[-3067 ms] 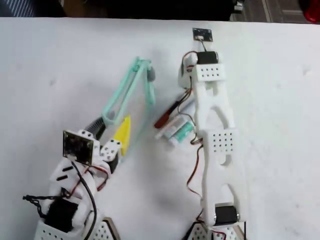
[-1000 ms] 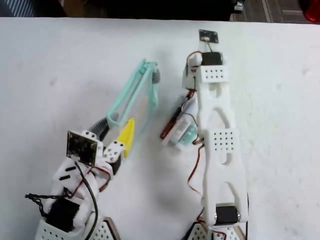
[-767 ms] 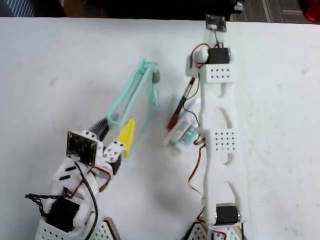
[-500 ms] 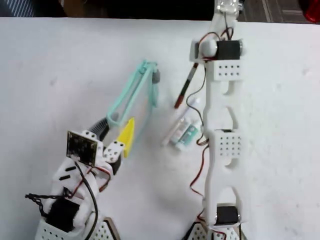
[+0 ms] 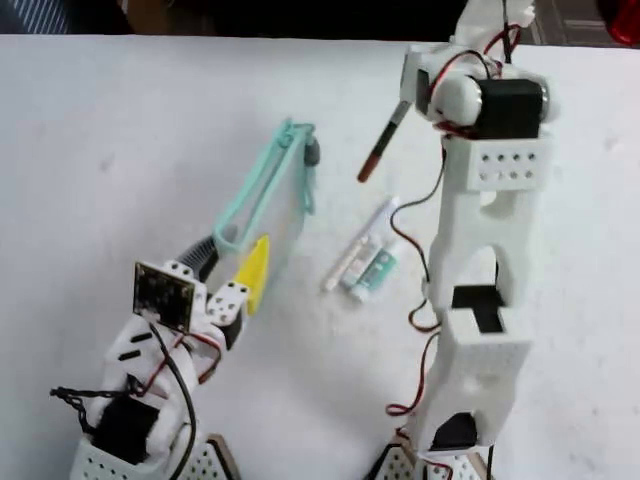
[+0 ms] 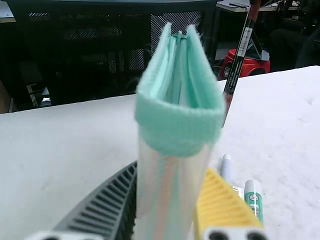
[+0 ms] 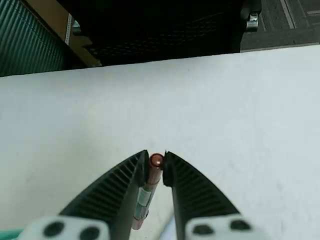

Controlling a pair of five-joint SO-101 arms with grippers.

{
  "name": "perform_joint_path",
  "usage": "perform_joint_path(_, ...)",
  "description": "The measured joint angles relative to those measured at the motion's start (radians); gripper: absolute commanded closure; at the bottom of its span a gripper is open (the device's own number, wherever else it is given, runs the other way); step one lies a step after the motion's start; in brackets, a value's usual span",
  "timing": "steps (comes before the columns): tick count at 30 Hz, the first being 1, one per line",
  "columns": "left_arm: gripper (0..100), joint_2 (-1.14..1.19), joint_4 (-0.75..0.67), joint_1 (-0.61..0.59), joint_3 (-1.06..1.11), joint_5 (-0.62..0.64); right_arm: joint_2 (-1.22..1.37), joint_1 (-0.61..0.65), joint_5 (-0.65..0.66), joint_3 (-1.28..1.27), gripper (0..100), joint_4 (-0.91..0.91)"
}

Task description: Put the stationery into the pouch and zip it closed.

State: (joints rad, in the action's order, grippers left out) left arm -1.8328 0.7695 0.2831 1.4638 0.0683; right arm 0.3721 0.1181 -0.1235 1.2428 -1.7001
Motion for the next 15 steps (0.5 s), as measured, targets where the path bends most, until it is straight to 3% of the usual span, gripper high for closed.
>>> perform_joint_path(7, 79, 0.000, 0.000, 0.000, 0.000, 0.000, -0.247, 0.025, 0.000, -0.005, 98.3, 0.000)
perform_joint_path(15, 80, 0.005, 0.011, 0.000, 0.009, 0.000, -0.551, 0.272, 0.000, -0.006, 98.3, 0.000)
